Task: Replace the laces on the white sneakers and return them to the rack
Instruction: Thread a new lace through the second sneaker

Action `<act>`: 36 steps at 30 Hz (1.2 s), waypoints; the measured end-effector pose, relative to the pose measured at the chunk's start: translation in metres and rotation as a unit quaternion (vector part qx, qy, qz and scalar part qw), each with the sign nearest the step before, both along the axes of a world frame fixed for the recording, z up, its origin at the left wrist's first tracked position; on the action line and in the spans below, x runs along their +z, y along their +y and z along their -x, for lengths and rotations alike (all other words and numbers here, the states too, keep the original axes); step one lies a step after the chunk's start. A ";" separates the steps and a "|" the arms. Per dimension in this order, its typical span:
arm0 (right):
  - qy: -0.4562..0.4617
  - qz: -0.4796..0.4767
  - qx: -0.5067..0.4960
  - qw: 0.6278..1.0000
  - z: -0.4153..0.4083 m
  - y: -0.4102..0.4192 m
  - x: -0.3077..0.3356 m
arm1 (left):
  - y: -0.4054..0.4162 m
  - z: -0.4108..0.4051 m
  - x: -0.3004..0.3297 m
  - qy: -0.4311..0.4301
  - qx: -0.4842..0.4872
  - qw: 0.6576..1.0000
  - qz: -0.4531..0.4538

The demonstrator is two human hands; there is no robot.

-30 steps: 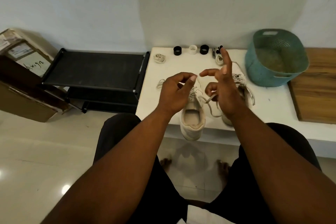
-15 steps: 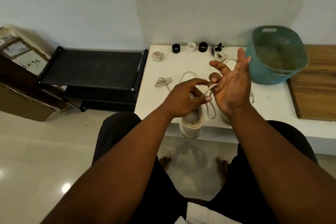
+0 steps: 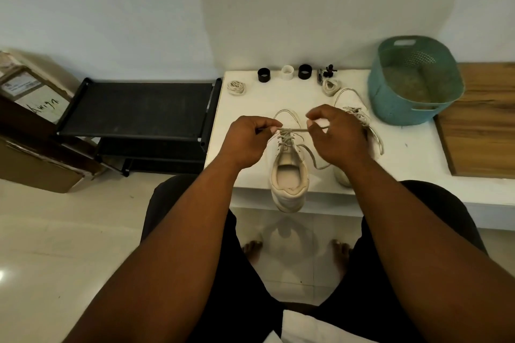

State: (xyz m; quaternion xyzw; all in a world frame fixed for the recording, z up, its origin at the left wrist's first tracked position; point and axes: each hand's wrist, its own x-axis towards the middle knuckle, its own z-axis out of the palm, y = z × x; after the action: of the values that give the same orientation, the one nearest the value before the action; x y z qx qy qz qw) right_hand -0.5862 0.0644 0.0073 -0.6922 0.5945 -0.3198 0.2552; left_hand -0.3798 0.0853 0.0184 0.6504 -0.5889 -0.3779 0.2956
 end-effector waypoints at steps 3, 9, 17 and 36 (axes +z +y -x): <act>-0.056 -0.008 0.114 0.992 -0.017 0.008 -0.003 | 0.003 0.010 0.004 0.029 -0.021 0.998 0.043; -0.147 -0.085 0.102 0.980 -0.020 0.006 0.001 | 0.002 0.009 0.005 0.044 0.072 0.994 0.069; -0.083 -0.105 0.017 0.991 -0.003 -0.007 0.000 | 0.001 -0.001 -0.007 -0.043 0.017 0.993 -0.110; 0.061 -0.119 0.131 0.982 -0.027 0.011 -0.024 | 0.012 -0.004 -0.001 0.030 0.039 0.966 -0.254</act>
State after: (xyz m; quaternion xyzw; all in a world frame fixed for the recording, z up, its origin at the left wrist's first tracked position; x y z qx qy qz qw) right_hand -0.5595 0.0757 -0.0164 -0.7468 0.5470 -0.1678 0.3389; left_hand -0.3755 0.0978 0.0178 0.7150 -0.4385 -0.5226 0.1526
